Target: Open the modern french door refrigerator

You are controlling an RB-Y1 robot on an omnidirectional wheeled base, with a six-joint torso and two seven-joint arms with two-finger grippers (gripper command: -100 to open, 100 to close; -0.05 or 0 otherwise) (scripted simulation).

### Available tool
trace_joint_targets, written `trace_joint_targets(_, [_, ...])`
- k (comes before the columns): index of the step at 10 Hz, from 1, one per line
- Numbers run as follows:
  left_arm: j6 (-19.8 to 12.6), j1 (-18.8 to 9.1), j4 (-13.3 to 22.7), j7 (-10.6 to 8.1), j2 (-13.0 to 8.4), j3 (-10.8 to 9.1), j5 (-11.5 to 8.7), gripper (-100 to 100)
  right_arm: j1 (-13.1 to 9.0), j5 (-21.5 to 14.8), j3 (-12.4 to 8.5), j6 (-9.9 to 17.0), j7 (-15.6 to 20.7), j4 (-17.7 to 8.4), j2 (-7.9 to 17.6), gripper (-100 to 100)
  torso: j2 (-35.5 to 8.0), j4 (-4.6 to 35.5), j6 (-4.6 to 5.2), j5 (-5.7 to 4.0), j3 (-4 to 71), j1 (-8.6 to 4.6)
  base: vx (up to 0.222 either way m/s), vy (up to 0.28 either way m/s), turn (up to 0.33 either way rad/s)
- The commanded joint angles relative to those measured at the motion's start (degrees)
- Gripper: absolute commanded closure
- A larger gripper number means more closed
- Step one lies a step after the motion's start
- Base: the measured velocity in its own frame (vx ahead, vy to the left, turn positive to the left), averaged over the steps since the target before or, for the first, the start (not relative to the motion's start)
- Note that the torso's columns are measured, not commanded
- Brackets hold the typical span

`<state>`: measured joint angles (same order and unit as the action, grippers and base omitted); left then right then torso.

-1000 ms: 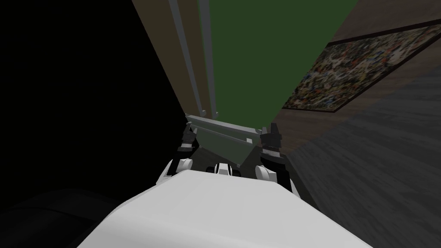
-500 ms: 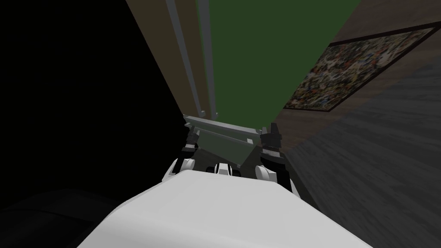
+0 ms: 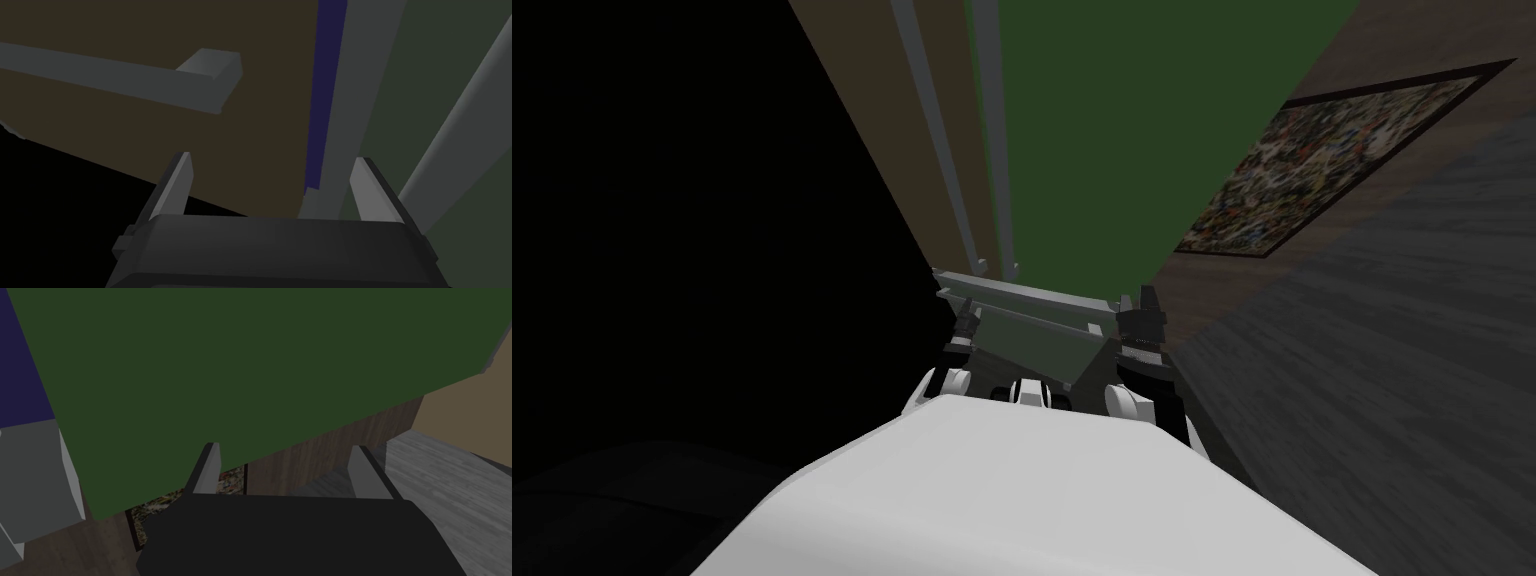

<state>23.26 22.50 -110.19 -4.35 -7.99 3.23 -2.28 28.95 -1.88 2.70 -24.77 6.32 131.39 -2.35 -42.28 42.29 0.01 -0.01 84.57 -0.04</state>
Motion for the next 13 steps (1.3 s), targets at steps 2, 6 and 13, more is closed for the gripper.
trace_joint_targets(2, [0.91, -0.98, 4.36, 0.57, 1.07, 1.19, 0.81, -100, 0.0, 0.0, 0.0, 0.0, 0.0, 0.0, 0.0, 0, -0.02, 0.0, -0.02, 0.01, 0.0, 0.05, 0.023, 0.039, -0.053])
trace_joint_targets(6, [1.47, -2.37, 8.96, 1.08, 1.47, 2.35, 1.63, -100, 0.0, 0.0, 0.0, 0.0, 0.0, 0.0, 0.0, 0, 0.03, -0.01, -0.01, 0.01, 0.02, 0.04, 0.026, 0.034, -0.06])
trace_joint_targets(13, [2.38, -4.67, 16.59, 1.94, 0.89, 4.26, 2.99, -100, 0.0, 0.0, 0.0, 0.0, 0.0, 0.0, 0.0, 0, 0.92, -0.61, 0.23, 0.27, 0.48, 0.16, 0.019, 0.043, -0.058])
